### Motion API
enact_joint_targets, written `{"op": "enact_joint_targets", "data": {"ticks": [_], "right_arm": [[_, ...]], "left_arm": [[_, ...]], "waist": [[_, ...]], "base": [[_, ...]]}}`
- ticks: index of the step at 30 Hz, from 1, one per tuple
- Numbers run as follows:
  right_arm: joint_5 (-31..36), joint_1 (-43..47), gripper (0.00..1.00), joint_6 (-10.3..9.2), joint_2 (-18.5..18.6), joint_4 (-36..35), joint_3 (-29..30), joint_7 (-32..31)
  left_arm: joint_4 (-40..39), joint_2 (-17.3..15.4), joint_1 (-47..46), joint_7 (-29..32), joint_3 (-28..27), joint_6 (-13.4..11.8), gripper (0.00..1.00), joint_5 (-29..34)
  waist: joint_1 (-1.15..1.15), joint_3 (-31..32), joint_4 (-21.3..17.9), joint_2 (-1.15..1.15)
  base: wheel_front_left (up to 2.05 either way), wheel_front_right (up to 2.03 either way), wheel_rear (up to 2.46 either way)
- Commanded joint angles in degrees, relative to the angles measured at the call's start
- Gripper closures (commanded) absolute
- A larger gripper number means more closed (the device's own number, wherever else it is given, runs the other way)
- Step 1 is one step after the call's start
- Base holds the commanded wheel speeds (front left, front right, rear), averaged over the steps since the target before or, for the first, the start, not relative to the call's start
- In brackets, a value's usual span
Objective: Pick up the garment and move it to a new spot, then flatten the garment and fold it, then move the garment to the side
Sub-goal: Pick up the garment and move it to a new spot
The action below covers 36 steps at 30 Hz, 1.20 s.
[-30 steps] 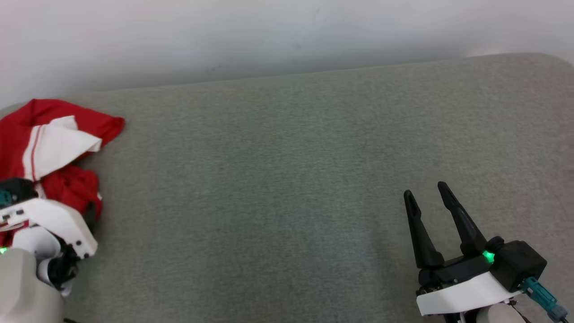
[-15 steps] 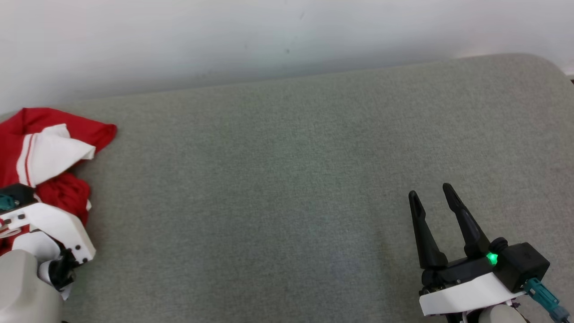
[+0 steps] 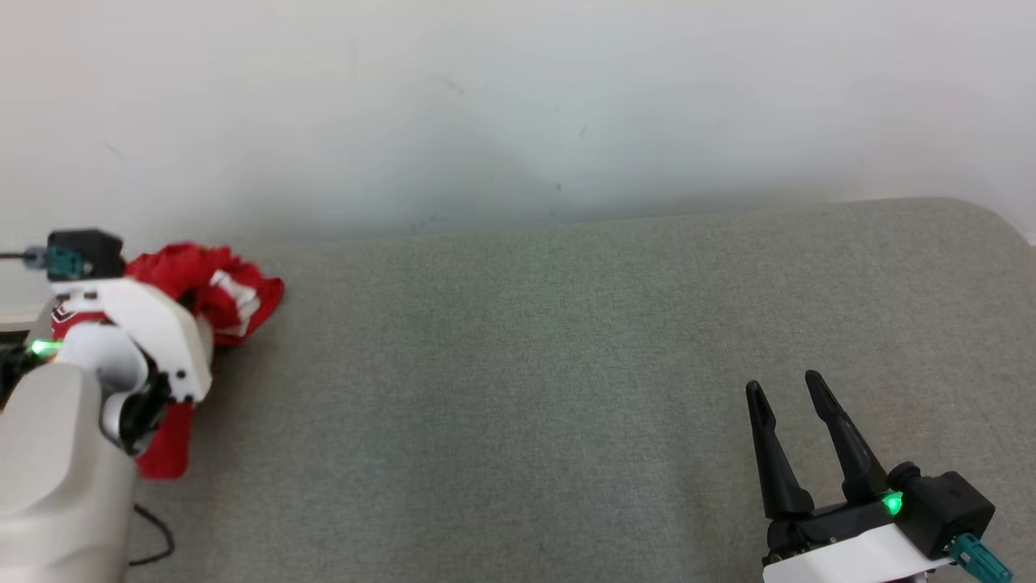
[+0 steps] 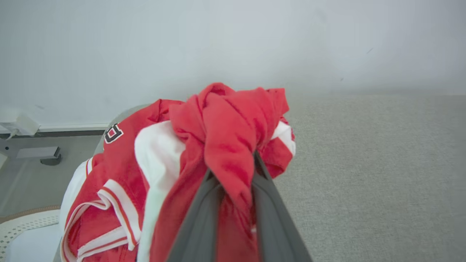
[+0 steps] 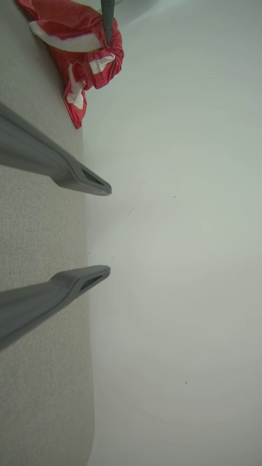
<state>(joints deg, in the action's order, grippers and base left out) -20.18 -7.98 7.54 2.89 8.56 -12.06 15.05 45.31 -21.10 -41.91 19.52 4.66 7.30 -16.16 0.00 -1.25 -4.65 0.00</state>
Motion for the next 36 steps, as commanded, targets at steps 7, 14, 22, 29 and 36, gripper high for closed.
{"op": "enact_joint_targets", "data": {"ticks": [7, 14, 22, 29, 36], "right_arm": [[-0.3, 0.9, 0.00, -0.10, 0.1, -0.8, 1.7, 0.2], [0.8, -0.4, 0.00, -0.10, 0.1, -2.3, 1.8, 0.2], [0.4, -2.3, 0.00, -0.10, 0.1, -5.0, 2.2, 0.2], [-0.5, -3.9, 0.00, -0.10, 0.1, -6.5, 1.5, 0.1], [-1.1, -4.4, 0.00, -0.10, 0.1, -5.5, 0.6, 0.1]], "left_arm": [[-19.0, 1.6, 3.3, 5.3, 3.9, 0.2, 1.00, -8.8], [-37.6, 3.4, 8.9, 7.0, 6.0, -0.4, 1.00, -10.9], [-46.8, 8.2, 14.7, 3.6, 9.3, -1.4, 1.00, -11.5], [-38.1, 10.9, 17.5, -5.0, 14.3, -1.4, 1.00, -6.5], [-20.7, 13.7, 16.3, -14.6, 17.6, -1.5, 0.78, -3.1]], "waist": [[0.00, 1.0, -2.5, 0.00], [0.00, 0.5, -7.9, 0.00], [0.00, -3.6, -14.6, 0.00], [0.00, -6.9, -18.7, 0.00], [0.00, -8.2, -20.2, 0.00]], "base": [[0.00, 0.00, 0.00], [0.00, 0.00, 0.00], [0.00, 0.00, 0.00], [0.00, 0.00, 0.00], [0.00, 0.00, 0.00]]}}
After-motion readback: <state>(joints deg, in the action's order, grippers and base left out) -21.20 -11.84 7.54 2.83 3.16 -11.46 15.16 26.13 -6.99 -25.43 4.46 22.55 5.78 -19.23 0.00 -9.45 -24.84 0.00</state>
